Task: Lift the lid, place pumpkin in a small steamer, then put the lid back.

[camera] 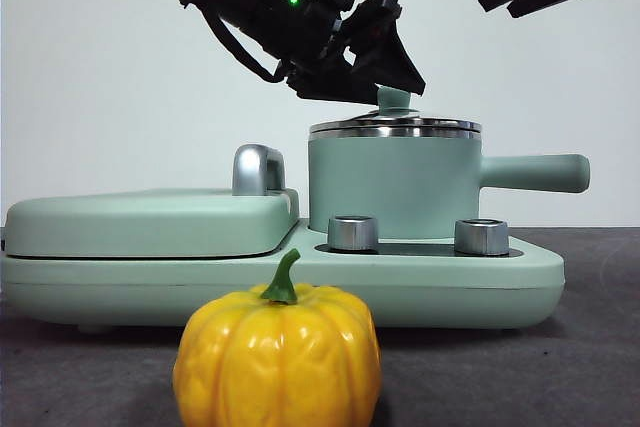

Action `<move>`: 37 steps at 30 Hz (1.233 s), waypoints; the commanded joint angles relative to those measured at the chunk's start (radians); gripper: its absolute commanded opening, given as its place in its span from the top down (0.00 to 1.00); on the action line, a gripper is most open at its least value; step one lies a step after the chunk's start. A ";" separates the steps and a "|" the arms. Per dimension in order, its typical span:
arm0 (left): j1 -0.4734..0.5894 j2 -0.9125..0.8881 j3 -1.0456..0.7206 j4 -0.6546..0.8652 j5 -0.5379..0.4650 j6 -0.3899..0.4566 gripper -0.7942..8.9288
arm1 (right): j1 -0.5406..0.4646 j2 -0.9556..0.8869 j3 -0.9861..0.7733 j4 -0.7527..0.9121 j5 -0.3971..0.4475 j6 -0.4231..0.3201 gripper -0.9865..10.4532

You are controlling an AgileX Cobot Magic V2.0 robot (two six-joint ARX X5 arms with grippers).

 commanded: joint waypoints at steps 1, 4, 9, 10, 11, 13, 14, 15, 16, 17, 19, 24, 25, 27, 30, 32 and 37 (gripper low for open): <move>-0.010 0.022 0.026 0.013 0.000 0.004 0.65 | 0.005 0.008 0.021 0.009 -0.002 0.024 0.66; -0.010 0.022 0.026 0.011 0.000 0.004 0.88 | 0.005 0.008 0.021 0.009 -0.002 0.034 0.66; -0.010 0.021 0.026 0.012 -0.008 0.004 0.90 | 0.005 0.008 0.021 0.009 -0.002 0.034 0.66; -0.010 0.018 0.026 0.013 -0.008 0.004 0.90 | 0.005 0.008 0.021 0.009 -0.002 0.034 0.66; -0.010 0.013 0.026 0.013 -0.010 0.005 0.90 | 0.005 0.008 0.021 0.009 -0.002 0.034 0.66; -0.010 0.000 0.026 0.013 -0.033 0.005 0.90 | 0.005 0.008 0.021 0.009 -0.002 0.034 0.66; -0.010 -0.010 0.026 0.013 -0.044 0.005 0.90 | 0.005 0.008 0.021 0.009 -0.002 0.034 0.66; -0.010 -0.019 0.026 0.013 -0.050 0.005 0.90 | 0.005 0.008 0.021 0.009 -0.002 0.034 0.66; -0.010 -0.030 0.027 0.013 -0.050 0.005 0.90 | 0.005 0.008 0.021 0.009 -0.002 0.034 0.66; -0.010 -0.042 0.030 0.012 -0.050 0.004 0.90 | 0.005 0.008 0.021 0.009 -0.002 0.034 0.66; -0.009 -0.064 0.040 0.003 -0.051 0.004 0.90 | 0.005 0.008 0.021 0.009 -0.002 0.037 0.66; -0.002 -0.129 0.068 -0.047 -0.058 0.004 0.90 | 0.005 0.008 0.021 0.009 -0.002 0.037 0.66; 0.002 -0.145 0.069 -0.058 -0.058 0.004 0.90 | 0.005 0.008 0.021 0.009 -0.002 0.037 0.66; 0.010 -0.180 0.070 -0.087 -0.060 0.004 0.90 | 0.006 0.008 0.021 0.009 -0.002 0.037 0.66; 0.037 -0.235 0.070 -0.161 -0.063 0.003 0.90 | 0.006 0.008 0.021 0.009 -0.002 0.037 0.66; 0.059 -0.269 0.070 -0.215 -0.072 0.003 0.90 | 0.006 0.008 0.021 0.007 -0.003 0.037 0.66; 0.123 -0.354 0.070 -0.348 -0.076 0.008 0.90 | 0.037 0.008 0.021 -0.014 -0.004 0.035 0.66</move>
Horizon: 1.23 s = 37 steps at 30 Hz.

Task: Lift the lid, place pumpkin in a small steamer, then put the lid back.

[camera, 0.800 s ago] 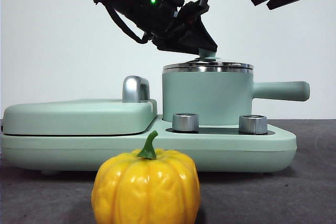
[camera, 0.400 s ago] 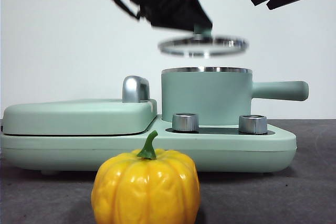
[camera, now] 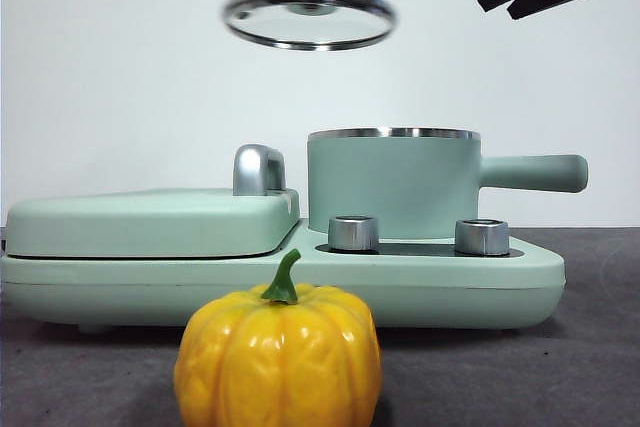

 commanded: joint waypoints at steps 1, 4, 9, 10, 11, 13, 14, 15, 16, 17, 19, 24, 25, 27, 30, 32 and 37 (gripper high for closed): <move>0.026 -0.045 0.029 -0.033 0.000 0.010 0.90 | 0.037 0.008 0.021 -0.007 -0.003 0.012 0.66; 0.071 -0.076 0.028 -0.116 -0.003 0.023 0.90 | 0.087 0.009 0.021 -0.014 -0.002 0.002 0.66; 0.143 -0.121 0.012 -0.193 -0.035 0.024 0.90 | 0.200 0.024 0.021 -0.031 -0.002 -0.050 0.66; 0.156 -0.135 0.002 -0.192 -0.035 0.021 0.90 | 0.226 0.032 0.021 -0.038 0.000 -0.051 0.66; 0.170 -0.150 -0.007 -0.193 -0.035 0.022 0.90 | 0.252 0.042 0.021 -0.047 0.002 -0.051 0.64; 0.196 -0.181 -0.029 -0.193 -0.035 0.021 0.90 | 0.298 0.062 0.021 -0.060 0.002 -0.051 0.62; 0.210 -0.198 -0.041 -0.196 -0.035 0.019 0.90 | 0.322 0.076 0.021 -0.064 0.002 -0.051 0.62; 0.224 -0.214 -0.053 -0.199 -0.035 0.013 0.90 | 0.347 0.089 0.021 -0.068 0.002 -0.051 0.62; 0.235 -0.228 -0.061 -0.204 -0.035 0.010 0.90 | 0.367 0.101 0.021 -0.070 0.002 -0.051 0.62; 0.246 -0.242 -0.068 -0.214 -0.035 0.010 0.90 | 0.390 0.116 0.021 -0.070 0.002 -0.051 0.62; 0.266 -0.267 -0.076 -0.233 -0.035 0.010 0.90 | 0.430 0.145 0.021 -0.070 0.002 -0.055 0.62; 0.298 -0.309 -0.076 -0.249 -0.034 0.009 0.90 | 0.511 0.219 0.021 -0.089 0.006 -0.074 0.55; 0.303 -0.314 -0.076 -0.247 -0.035 0.006 0.90 | 0.522 0.231 0.021 -0.093 0.010 -0.074 0.55; 0.313 -0.321 -0.076 -0.248 -0.034 0.004 0.90 | 0.547 0.258 0.021 -0.102 0.032 -0.074 0.55; 0.320 -0.322 -0.076 -0.249 -0.034 0.003 0.90 | 0.571 0.293 0.021 -0.104 0.051 -0.074 0.54; 0.320 -0.322 -0.076 -0.249 -0.034 0.003 0.90 | 0.584 0.315 0.021 -0.104 0.051 -0.074 0.54; 0.320 -0.322 -0.076 -0.248 -0.034 0.005 0.90 | 0.608 0.370 0.021 -0.101 0.052 -0.074 0.54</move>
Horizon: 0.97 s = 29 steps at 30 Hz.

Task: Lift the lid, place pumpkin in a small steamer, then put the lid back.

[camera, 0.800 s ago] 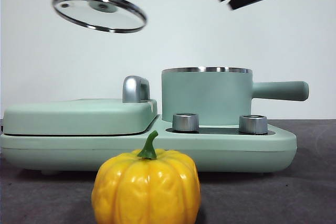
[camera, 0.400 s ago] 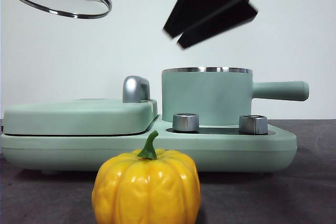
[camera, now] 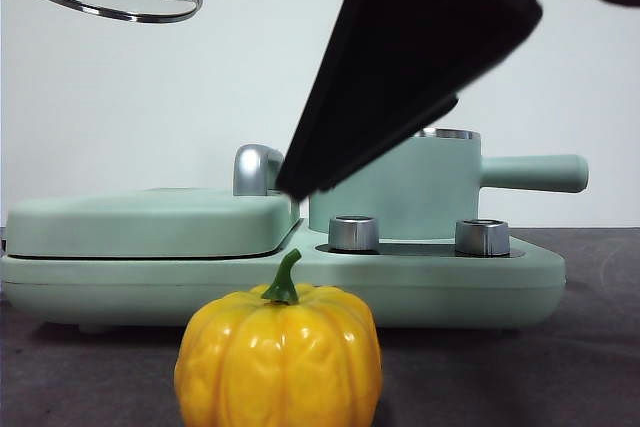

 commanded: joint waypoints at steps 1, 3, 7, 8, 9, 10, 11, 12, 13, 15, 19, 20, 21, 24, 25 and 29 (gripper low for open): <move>-0.002 0.002 0.016 0.029 0.004 -0.006 0.90 | 0.021 0.040 0.019 0.009 0.001 -0.011 0.54; -0.002 0.002 0.016 0.029 0.004 -0.006 0.90 | 0.024 0.061 0.019 0.016 0.001 -0.011 0.54; -0.002 0.002 0.016 0.030 0.004 -0.004 0.90 | 0.024 0.098 0.019 0.037 0.000 -0.011 0.52; -0.002 0.002 0.016 0.030 0.004 -0.004 0.90 | 0.024 0.110 0.019 0.042 0.000 -0.011 0.52; -0.002 0.002 0.016 0.030 0.004 -0.003 0.90 | 0.024 0.117 0.019 0.045 0.000 -0.011 0.51; -0.002 0.002 0.016 0.030 0.004 -0.002 0.90 | 0.024 0.127 0.019 0.048 0.000 -0.011 0.51; -0.002 0.002 0.016 0.031 0.004 0.001 0.90 | 0.024 0.136 0.019 0.050 0.000 -0.011 0.51; -0.001 0.002 0.016 0.031 0.003 0.002 0.90 | 0.024 0.145 0.019 0.052 0.001 -0.012 0.51; 0.000 0.002 0.016 0.031 0.003 0.003 0.90 | 0.024 0.153 0.019 0.053 0.001 -0.012 0.51; 0.006 0.002 0.016 0.031 0.003 0.003 0.90 | 0.024 0.174 0.019 0.058 0.001 -0.012 0.51; 0.012 0.002 0.016 0.030 0.003 0.003 0.90 | 0.024 0.215 0.019 0.061 0.001 -0.011 0.51; 0.013 0.002 0.016 0.030 0.003 0.003 0.90 | 0.024 0.225 0.019 0.061 0.002 -0.010 0.52; 0.015 0.002 0.016 0.030 0.003 0.003 0.90 | 0.024 0.228 0.019 0.056 0.002 -0.006 0.55; 0.018 0.002 0.016 0.029 0.003 0.003 0.90 | 0.028 0.227 0.022 0.032 0.006 0.030 0.65; 0.018 0.002 0.016 0.029 0.003 0.003 0.90 | 0.028 0.222 0.026 0.011 0.007 0.045 0.66; 0.018 0.002 0.016 0.028 0.003 0.003 0.90 | 0.021 0.187 0.066 -0.135 0.007 0.088 0.66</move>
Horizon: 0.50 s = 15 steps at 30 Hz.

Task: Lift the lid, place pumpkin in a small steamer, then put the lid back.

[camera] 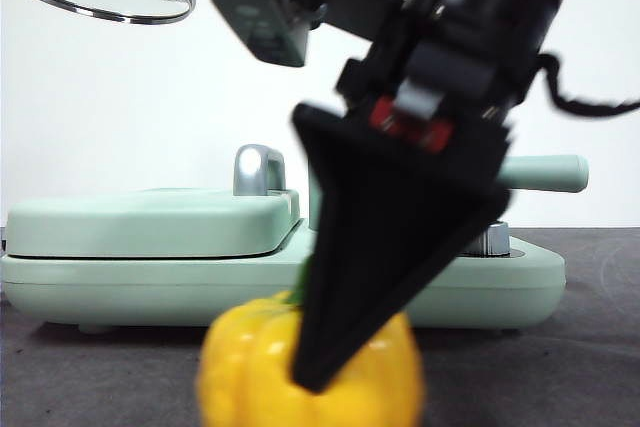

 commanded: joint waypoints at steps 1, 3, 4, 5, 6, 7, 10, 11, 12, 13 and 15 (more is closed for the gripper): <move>-0.001 0.002 0.016 0.028 0.003 0.003 0.90 | 0.009 -0.025 0.046 -0.098 0.004 0.054 0.66; -0.001 0.002 0.016 0.027 0.003 0.002 0.90 | 0.005 -0.050 0.074 -0.175 0.013 0.083 0.66; -0.001 0.002 0.016 0.027 0.003 0.002 0.90 | 0.004 -0.063 0.089 -0.208 0.023 0.097 0.66; -0.001 0.002 0.016 0.027 0.003 0.002 0.90 | 0.003 -0.074 0.104 -0.238 0.034 0.115 0.66; -0.001 0.002 0.016 0.026 0.003 0.002 0.90 | 0.002 -0.088 0.126 -0.279 0.056 0.140 0.66; -0.001 0.002 0.016 0.026 0.003 0.002 0.90 | 0.000 -0.099 0.144 -0.314 0.076 0.159 0.66; -0.001 0.002 0.016 0.022 0.003 0.003 0.90 | -0.017 -0.121 0.219 -0.445 0.129 0.191 0.66; -0.001 0.002 0.016 0.020 0.003 0.003 0.90 | -0.025 -0.123 0.245 -0.486 0.139 0.198 0.66; -0.001 0.002 0.016 0.019 0.003 0.003 0.90 | -0.037 -0.123 0.282 -0.543 0.154 0.208 0.66; -0.001 0.002 0.016 0.019 0.004 0.003 0.90 | -0.049 -0.123 0.311 -0.584 0.162 0.213 0.66; -0.001 0.002 0.016 0.019 0.004 0.003 0.90 | -0.079 -0.123 0.373 -0.655 0.169 0.217 0.66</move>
